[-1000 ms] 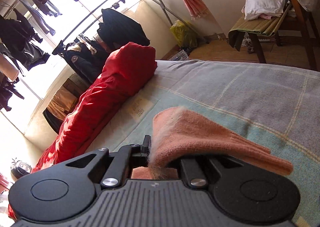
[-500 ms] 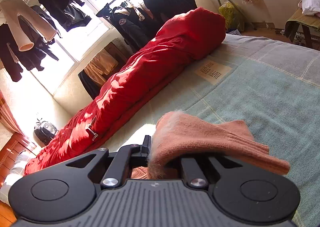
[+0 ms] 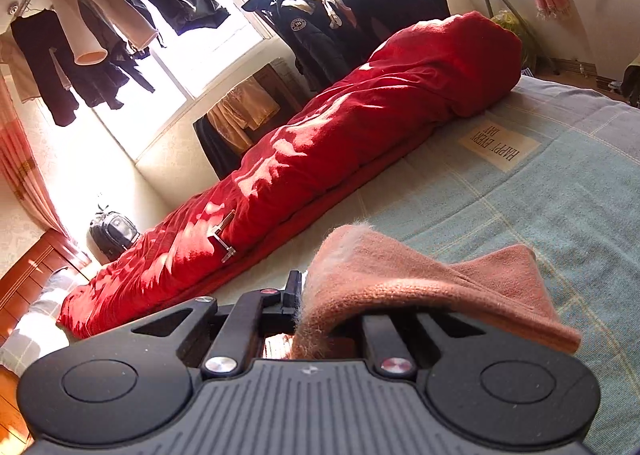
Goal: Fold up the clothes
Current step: 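Lift the cuff with the right gripper and carry the sleeve over the body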
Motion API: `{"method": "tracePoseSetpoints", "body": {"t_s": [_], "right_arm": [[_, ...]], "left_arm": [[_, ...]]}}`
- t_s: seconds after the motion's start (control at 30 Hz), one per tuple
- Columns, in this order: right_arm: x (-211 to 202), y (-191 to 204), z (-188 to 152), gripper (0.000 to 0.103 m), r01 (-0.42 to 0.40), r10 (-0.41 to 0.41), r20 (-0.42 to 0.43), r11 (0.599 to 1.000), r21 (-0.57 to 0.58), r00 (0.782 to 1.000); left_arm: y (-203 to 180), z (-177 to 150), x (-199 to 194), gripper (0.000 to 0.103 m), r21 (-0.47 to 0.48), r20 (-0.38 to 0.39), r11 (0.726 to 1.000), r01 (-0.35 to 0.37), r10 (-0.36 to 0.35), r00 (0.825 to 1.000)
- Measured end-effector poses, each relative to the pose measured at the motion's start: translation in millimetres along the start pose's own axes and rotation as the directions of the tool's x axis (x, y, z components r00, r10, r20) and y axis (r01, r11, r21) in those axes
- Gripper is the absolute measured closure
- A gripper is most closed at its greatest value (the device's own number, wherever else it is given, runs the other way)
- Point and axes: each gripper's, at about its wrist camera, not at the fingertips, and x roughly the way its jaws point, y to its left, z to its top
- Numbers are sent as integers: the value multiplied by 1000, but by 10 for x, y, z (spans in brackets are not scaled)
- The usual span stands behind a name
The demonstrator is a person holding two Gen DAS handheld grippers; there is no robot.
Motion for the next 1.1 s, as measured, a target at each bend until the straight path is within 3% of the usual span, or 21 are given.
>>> {"method": "tracePoseSetpoints", "body": {"t_s": [0.4, 0.6, 0.97, 1.1], "right_arm": [[286, 498, -196, 94, -21, 15, -45, 989, -146, 999], [466, 793, -376, 94, -17, -8, -87, 958, -286, 996], [893, 1297, -958, 94, -51, -110, -228, 798, -601, 968], [1067, 1427, -1279, 93, -57, -207, -257, 665, -745, 944]], "left_arm": [[142, -3, -25, 1, -14, 2, 1000, -3, 3, 1000], [202, -5, -22, 1, -25, 1, 1000, -15, 15, 1000], [239, -21, -12, 1, -25, -7, 999, -32, 32, 999], [264, -24, 1, 1, -29, -11, 999, -39, 39, 999]]}}
